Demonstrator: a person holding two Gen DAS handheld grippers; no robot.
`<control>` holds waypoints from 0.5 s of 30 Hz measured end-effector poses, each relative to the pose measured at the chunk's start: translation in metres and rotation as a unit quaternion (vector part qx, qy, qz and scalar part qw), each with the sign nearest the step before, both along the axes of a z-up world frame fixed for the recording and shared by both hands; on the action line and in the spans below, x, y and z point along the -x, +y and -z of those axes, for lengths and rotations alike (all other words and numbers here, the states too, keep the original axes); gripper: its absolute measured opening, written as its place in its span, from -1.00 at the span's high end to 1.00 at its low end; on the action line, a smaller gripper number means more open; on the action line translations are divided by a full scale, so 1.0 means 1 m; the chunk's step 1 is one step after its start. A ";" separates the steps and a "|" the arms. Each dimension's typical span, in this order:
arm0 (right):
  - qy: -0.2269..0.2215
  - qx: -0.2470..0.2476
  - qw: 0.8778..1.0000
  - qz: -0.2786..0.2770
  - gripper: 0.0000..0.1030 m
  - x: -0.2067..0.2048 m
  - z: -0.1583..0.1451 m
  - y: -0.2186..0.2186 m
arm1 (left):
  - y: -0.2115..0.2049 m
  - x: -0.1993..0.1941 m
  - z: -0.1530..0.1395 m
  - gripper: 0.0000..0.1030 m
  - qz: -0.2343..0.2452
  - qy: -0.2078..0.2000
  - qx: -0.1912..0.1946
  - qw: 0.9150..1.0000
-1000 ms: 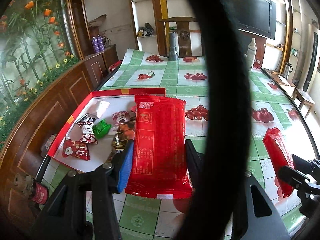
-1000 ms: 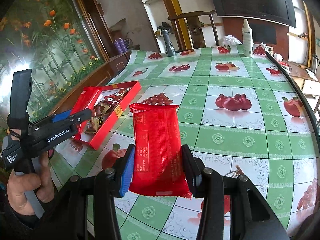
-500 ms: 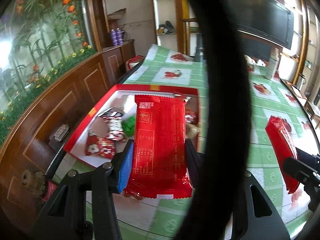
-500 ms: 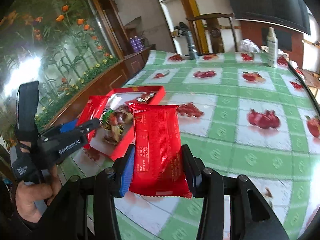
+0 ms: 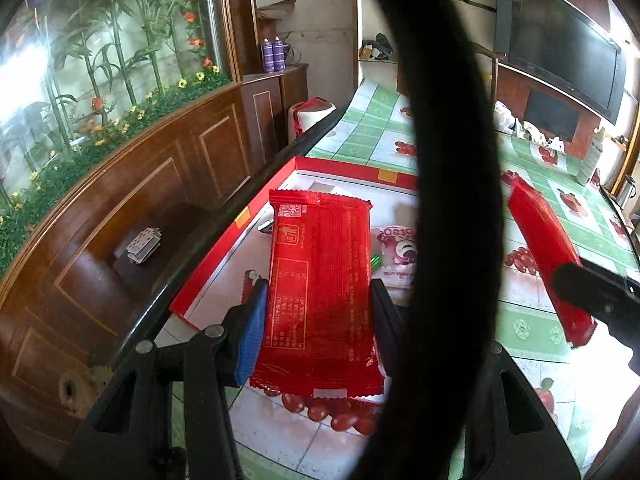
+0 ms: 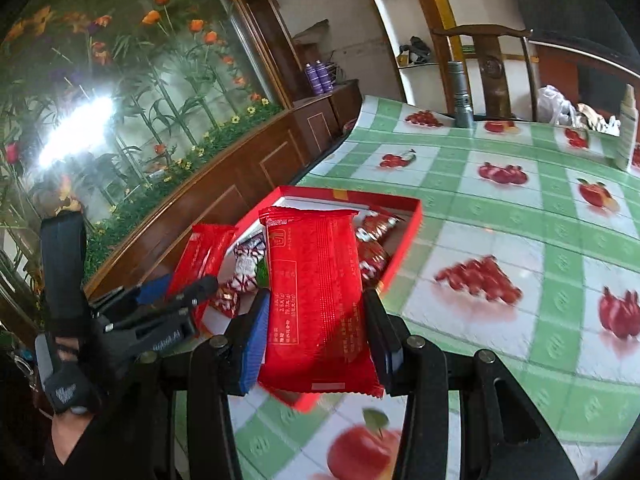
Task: Organize snacks
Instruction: 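Carry both red bars over the red-rimmed box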
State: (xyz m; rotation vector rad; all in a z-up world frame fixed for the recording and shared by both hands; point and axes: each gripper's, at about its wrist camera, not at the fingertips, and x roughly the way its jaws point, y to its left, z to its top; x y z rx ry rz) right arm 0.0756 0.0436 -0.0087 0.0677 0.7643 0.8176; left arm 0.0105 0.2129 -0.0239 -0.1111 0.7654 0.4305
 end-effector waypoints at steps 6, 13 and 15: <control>0.006 0.004 1.000 0.001 0.13 -0.016 0.004 0.013 | 0.003 -0.012 0.007 0.01 0.003 0.009 0.001 1.000; 0.015 0.010 1.000 0.002 0.13 -0.035 0.010 0.023 | 0.007 -0.028 0.012 0.01 0.005 0.016 0.000 1.000; 0.018 0.013 1.000 0.003 0.13 -0.040 0.012 0.026 | 0.009 -0.033 0.014 0.01 0.005 0.020 0.000 1.000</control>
